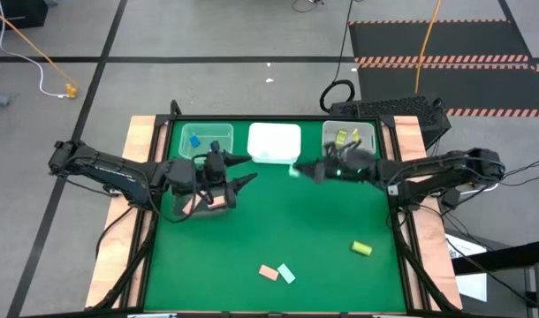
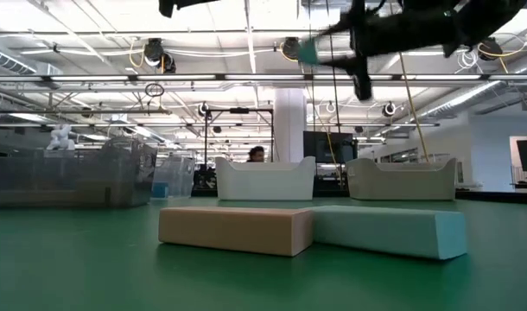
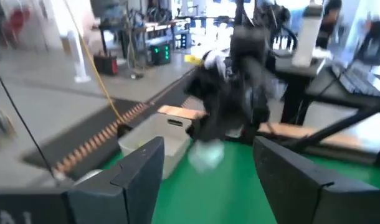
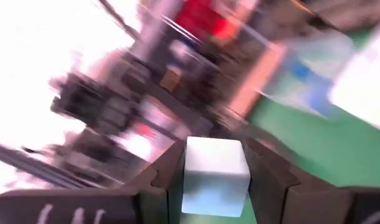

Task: Sort & place blocks by color
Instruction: Put the light blue block into the white bin

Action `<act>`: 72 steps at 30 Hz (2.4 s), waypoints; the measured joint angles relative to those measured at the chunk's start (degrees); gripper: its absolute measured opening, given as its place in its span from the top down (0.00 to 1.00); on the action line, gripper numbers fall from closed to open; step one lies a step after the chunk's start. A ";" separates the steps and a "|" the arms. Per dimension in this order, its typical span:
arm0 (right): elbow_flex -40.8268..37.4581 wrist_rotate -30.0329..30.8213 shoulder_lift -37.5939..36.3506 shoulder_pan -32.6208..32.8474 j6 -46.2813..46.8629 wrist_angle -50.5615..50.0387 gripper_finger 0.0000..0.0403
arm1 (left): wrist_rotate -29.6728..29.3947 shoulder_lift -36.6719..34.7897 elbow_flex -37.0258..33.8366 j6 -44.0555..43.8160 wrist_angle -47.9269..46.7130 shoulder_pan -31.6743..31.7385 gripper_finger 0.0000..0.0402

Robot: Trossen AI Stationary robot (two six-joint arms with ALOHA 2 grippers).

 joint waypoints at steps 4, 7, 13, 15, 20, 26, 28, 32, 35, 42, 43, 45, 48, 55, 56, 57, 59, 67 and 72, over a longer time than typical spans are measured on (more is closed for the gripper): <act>0.62 -1.82 -0.04 -2.01 2.88 13.29 0.71 | 0.03 0.70 0.00 8.22 0.75 -0.04 0.39; 3.32 -1.80 0.56 -1.85 3.43 12.60 0.71 | 0.66 2.04 -0.02 10.88 1.63 -0.04 0.39; 9.97 -3.09 5.41 -1.00 2.97 10.57 0.71 | 2.18 7.00 0.00 17.68 7.76 0.34 0.39; 12.21 -5.28 7.41 -1.07 4.50 9.82 0.71 | 2.41 7.68 0.00 19.08 10.03 1.02 0.39; 16.31 -12.56 12.71 -1.07 5.62 7.94 0.71 | 6.77 7.58 0.00 20.58 10.00 4.21 0.39; 20.88 -18.54 18.64 -1.54 7.09 7.92 0.71 | 17.16 8.48 0.00 18.57 9.60 7.20 0.39; 22.01 -19.75 20.10 -1.68 7.29 7.49 0.71 | 18.11 8.72 -0.07 18.07 8.24 7.48 0.39; 24.07 -21.25 21.37 -1.83 7.15 8.12 0.71 | 17.93 8.61 -0.02 17.46 7.70 7.92 0.41; 24.15 -20.80 21.45 -1.98 7.48 7.91 0.71 | 17.43 8.61 -0.02 17.21 6.94 8.22 0.49; 24.13 -21.34 21.46 -3.09 8.89 6.78 0.66 | 17.28 8.61 -0.02 17.82 6.96 8.38 0.65; 24.13 -21.49 21.46 -3.25 8.23 6.50 0.64 | 17.57 8.55 -0.02 17.37 6.90 8.50 0.67; 24.13 -21.82 21.46 -3.47 6.64 6.32 0.58 | 18.46 8.27 -0.02 16.45 6.53 8.97 0.68; 24.13 -21.76 21.40 -4.04 4.56 5.86 0.48 | 20.31 7.94 -0.02 16.19 6.17 10.07 0.68; 24.09 -27.63 19.26 -8.85 1.20 3.11 0.28 | 21.90 6.30 -0.02 16.21 2.49 12.44 0.68; 24.09 -29.05 18.54 -9.83 0.59 1.64 0.26 | 21.89 6.15 0.06 16.23 2.56 12.72 0.68; 24.09 -30.48 17.57 -10.86 0.34 -1.11 0.25 | 22.02 5.88 0.11 16.23 2.16 13.08 0.68; 24.06 -32.88 15.57 -12.69 -0.91 -7.18 0.25 | 23.54 5.10 0.04 16.22 -0.18 13.80 0.68; 24.04 -32.06 5.79 -18.38 -10.71 -37.24 0.25 | 33.05 5.05 0.04 11.68 -3.30 20.55 0.68; 24.02 -22.81 0.39 -20.45 -14.68 -53.97 0.26 | 37.51 5.07 0.04 10.59 -4.35 26.22 0.68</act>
